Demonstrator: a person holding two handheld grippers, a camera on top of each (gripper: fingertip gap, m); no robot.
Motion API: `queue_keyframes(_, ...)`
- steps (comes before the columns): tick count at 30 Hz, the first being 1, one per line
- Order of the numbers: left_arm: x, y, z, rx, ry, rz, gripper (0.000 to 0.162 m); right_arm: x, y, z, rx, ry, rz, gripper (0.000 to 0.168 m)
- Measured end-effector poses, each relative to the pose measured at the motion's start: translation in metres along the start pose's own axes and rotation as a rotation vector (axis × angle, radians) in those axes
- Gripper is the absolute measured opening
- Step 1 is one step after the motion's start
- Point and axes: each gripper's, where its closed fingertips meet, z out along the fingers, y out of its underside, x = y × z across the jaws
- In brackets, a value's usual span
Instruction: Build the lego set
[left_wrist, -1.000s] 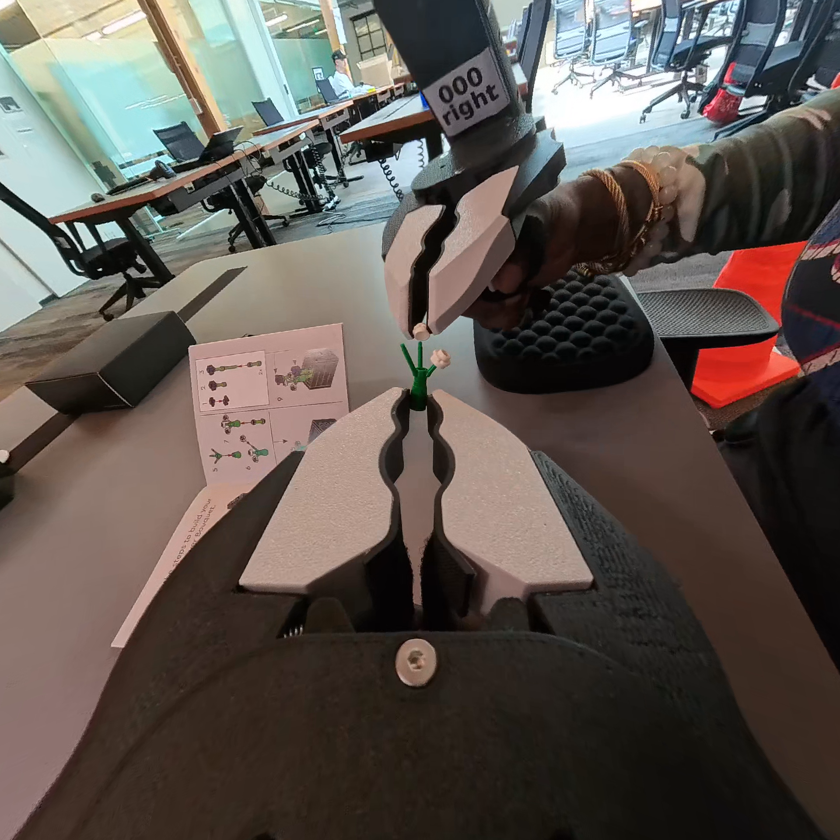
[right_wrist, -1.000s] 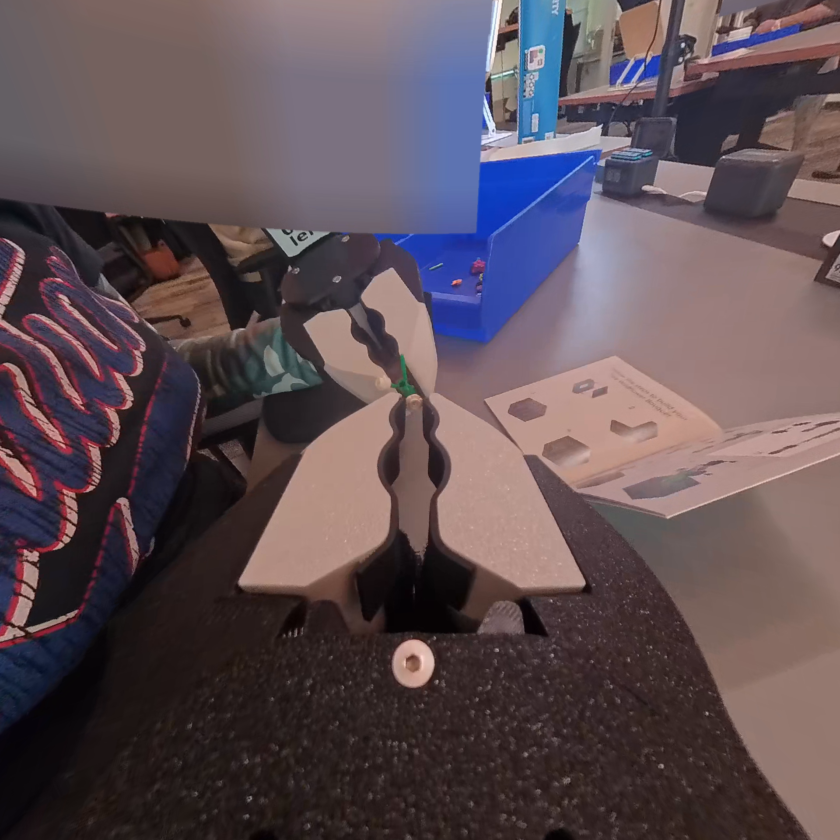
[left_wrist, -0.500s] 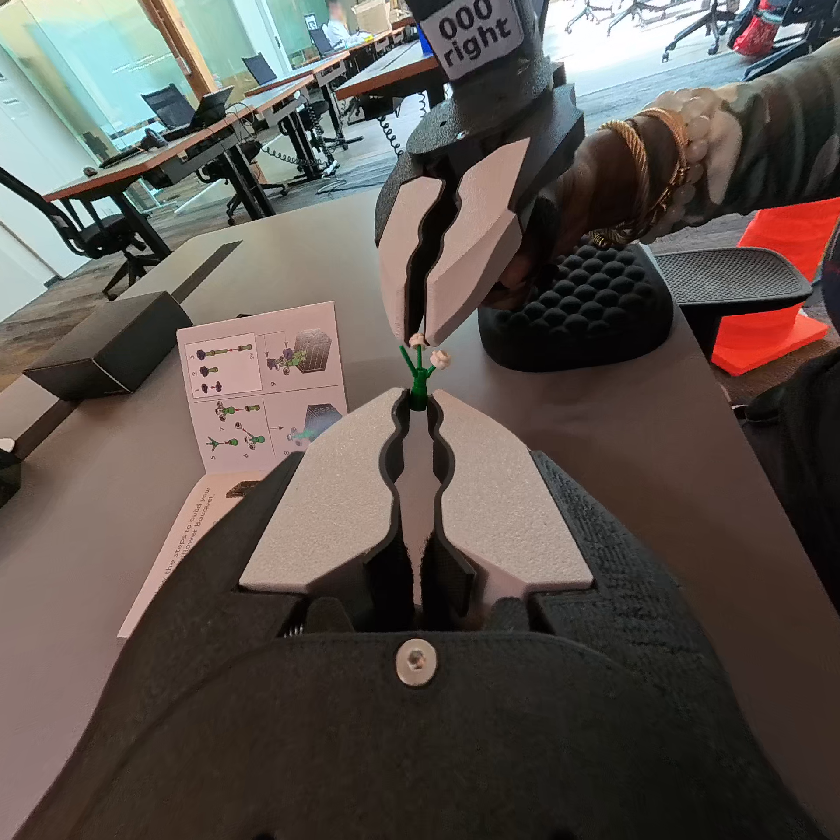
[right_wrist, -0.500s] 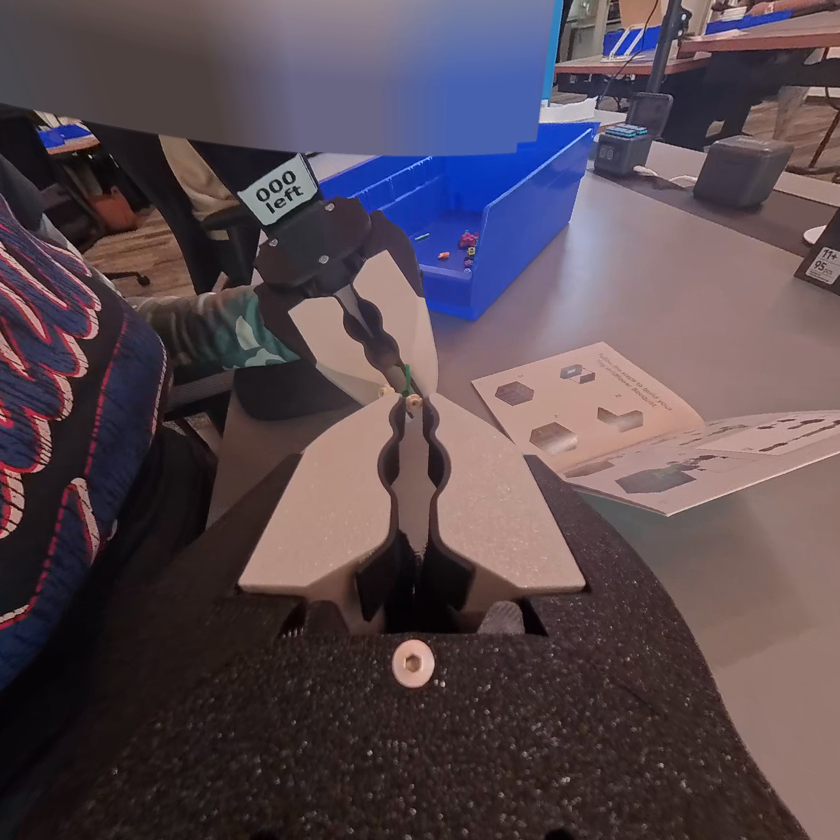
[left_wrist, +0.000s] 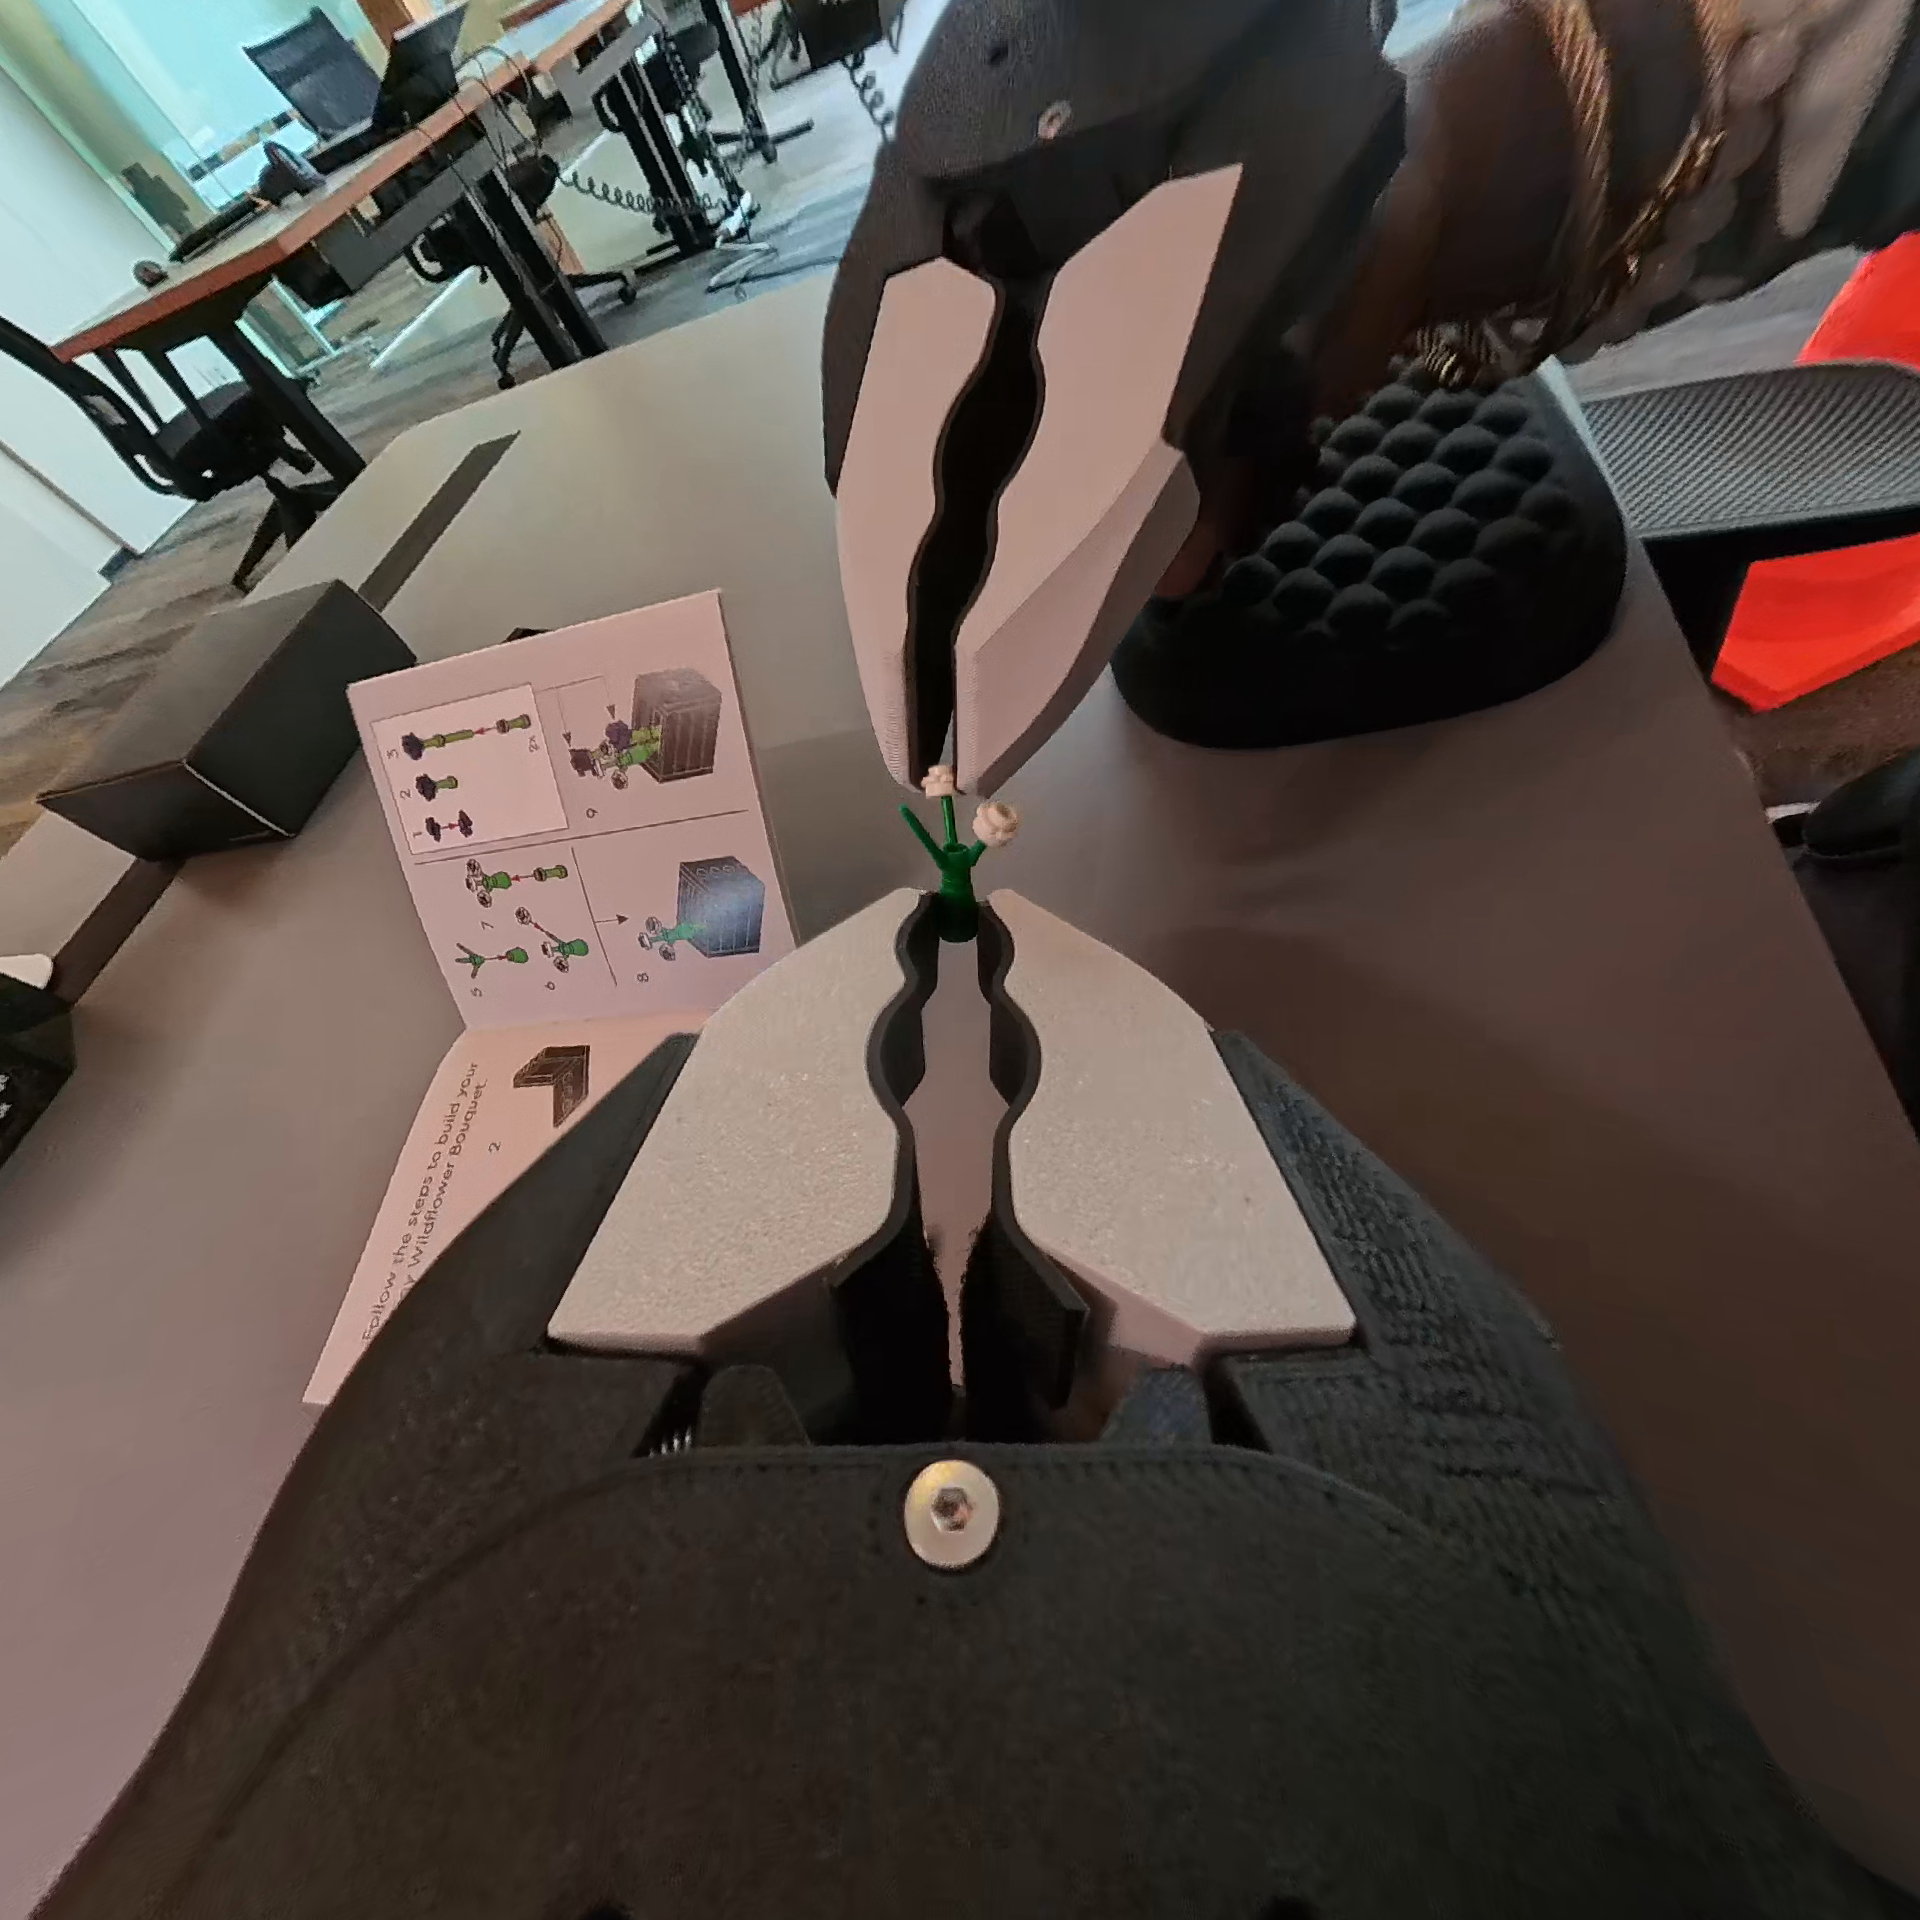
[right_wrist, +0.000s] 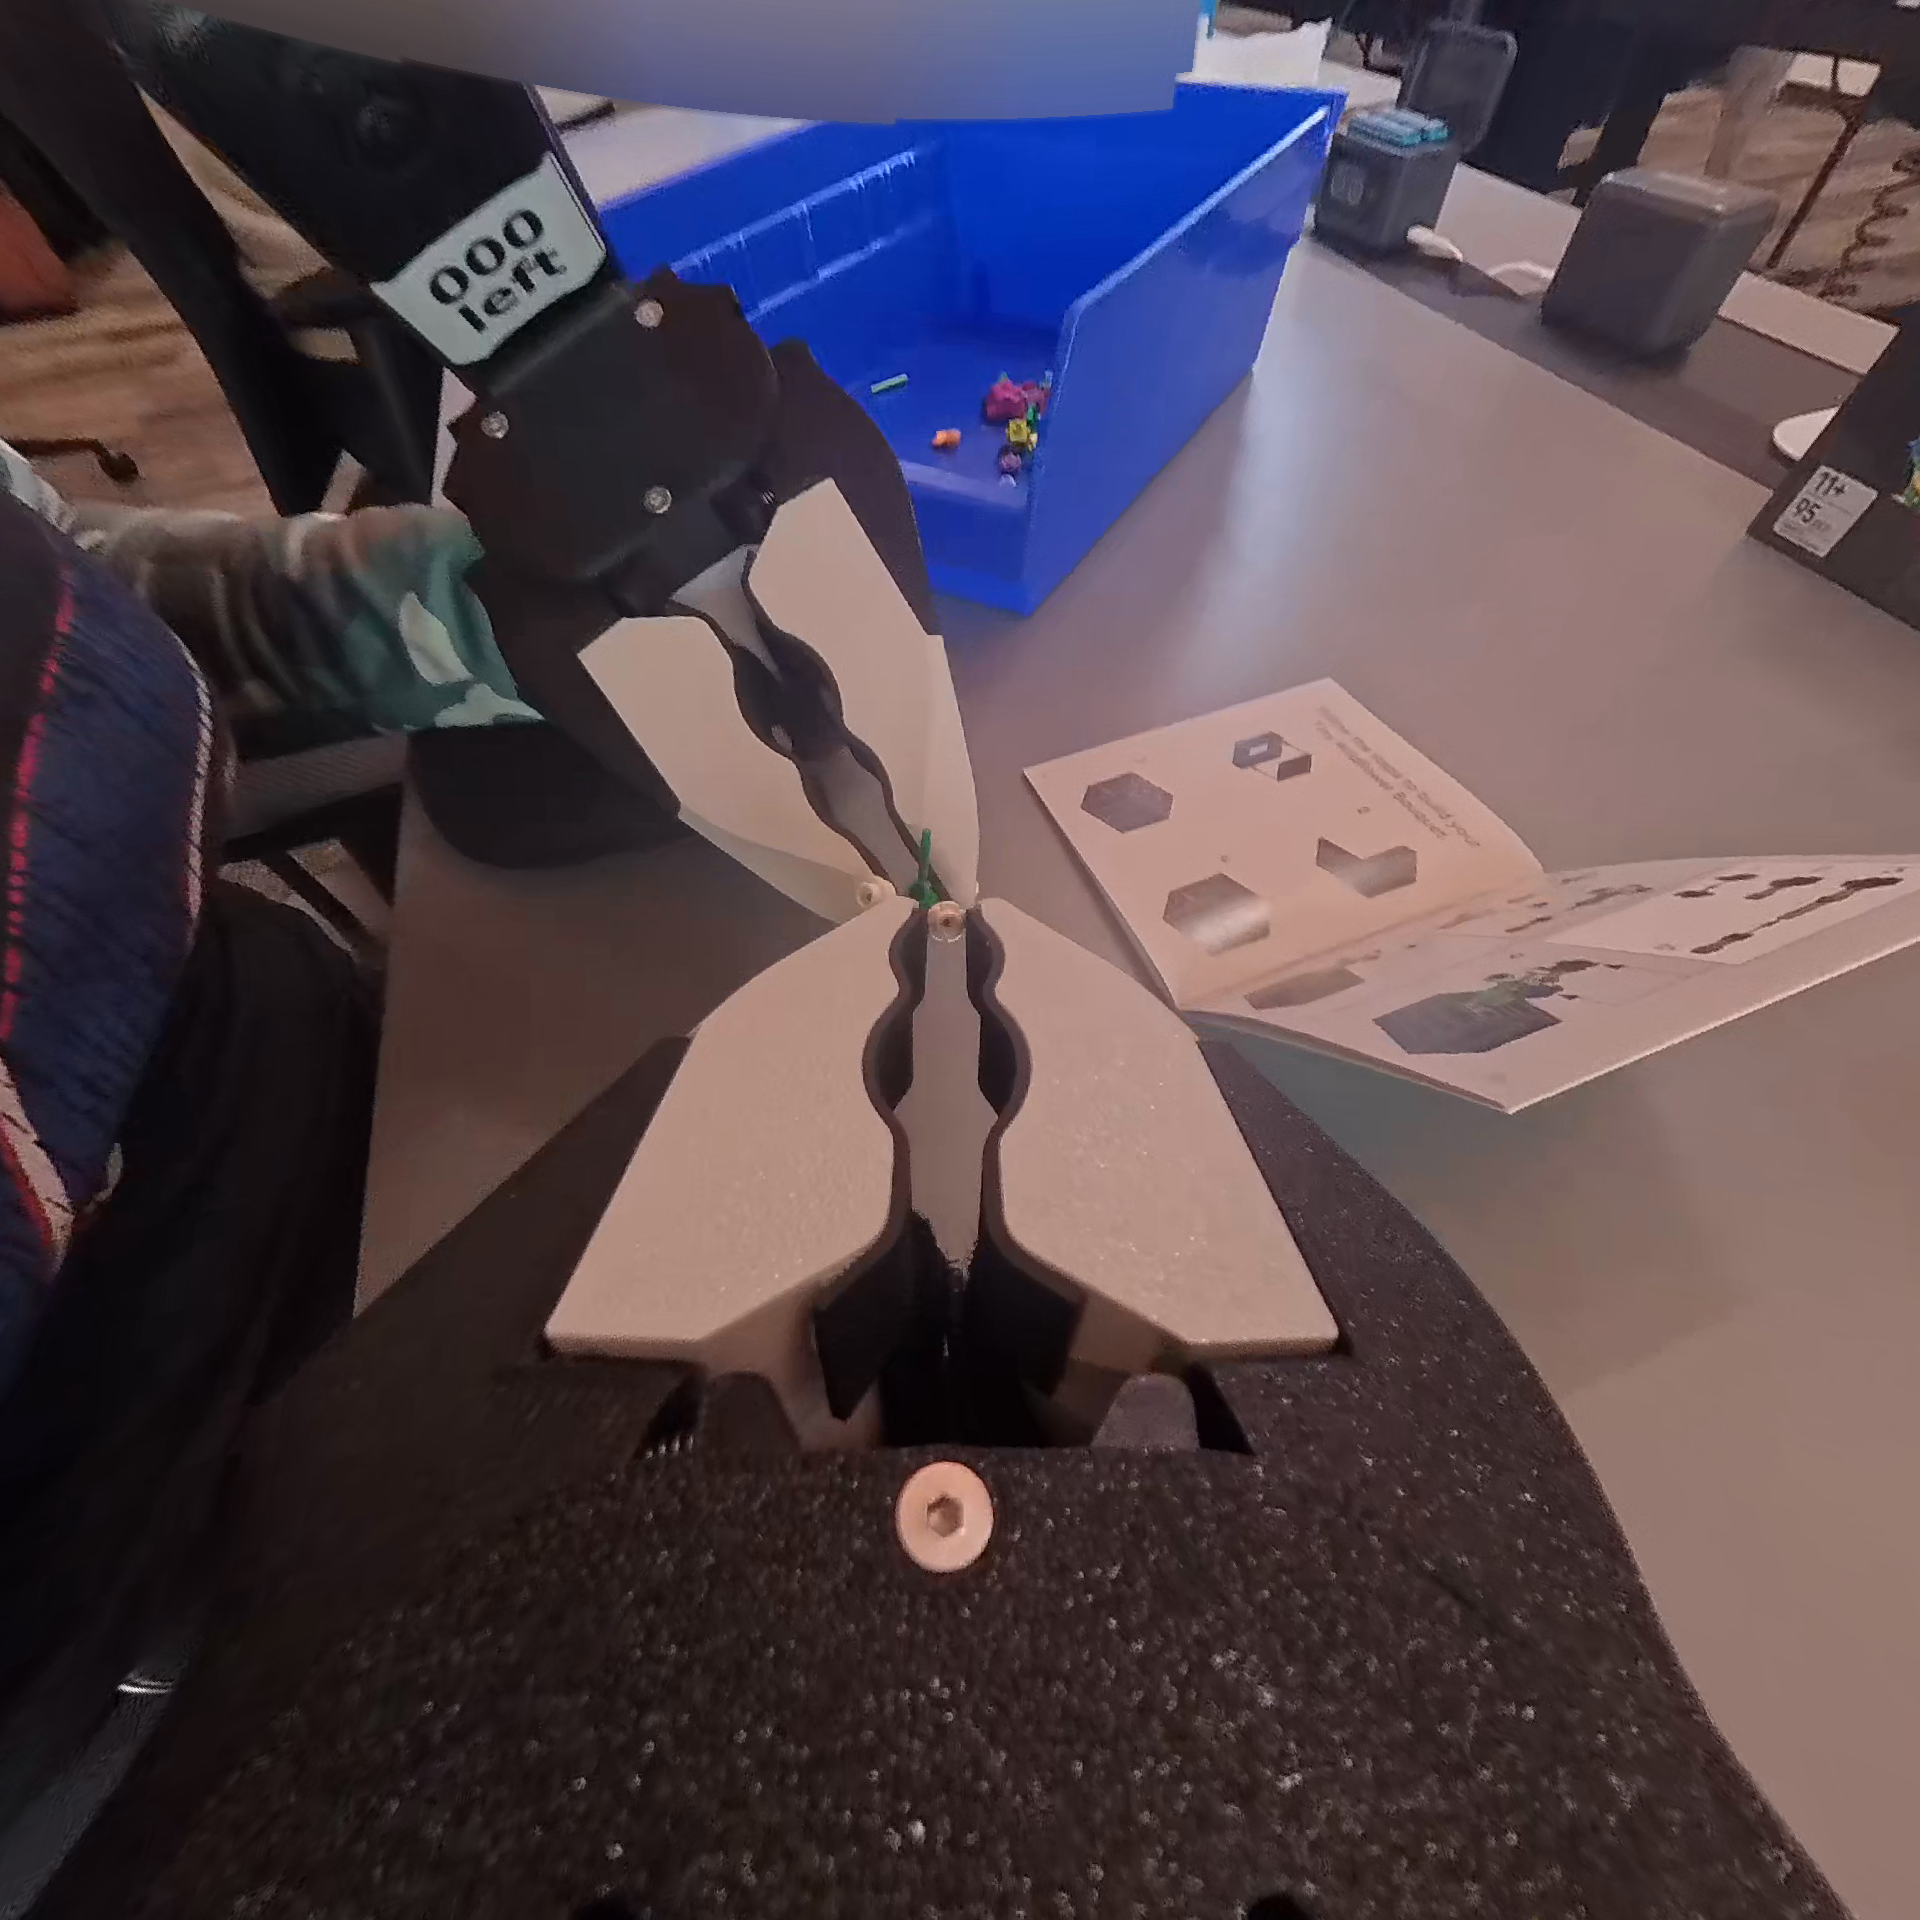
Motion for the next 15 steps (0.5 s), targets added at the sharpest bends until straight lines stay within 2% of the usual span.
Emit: queue_keyframes(15, 0.007, 0.020, 0.009, -0.145, 0.025, 0.051, 0.007, 0.000, 0.019, 0.008, -0.117, 0.013, 0.016, 0.007)
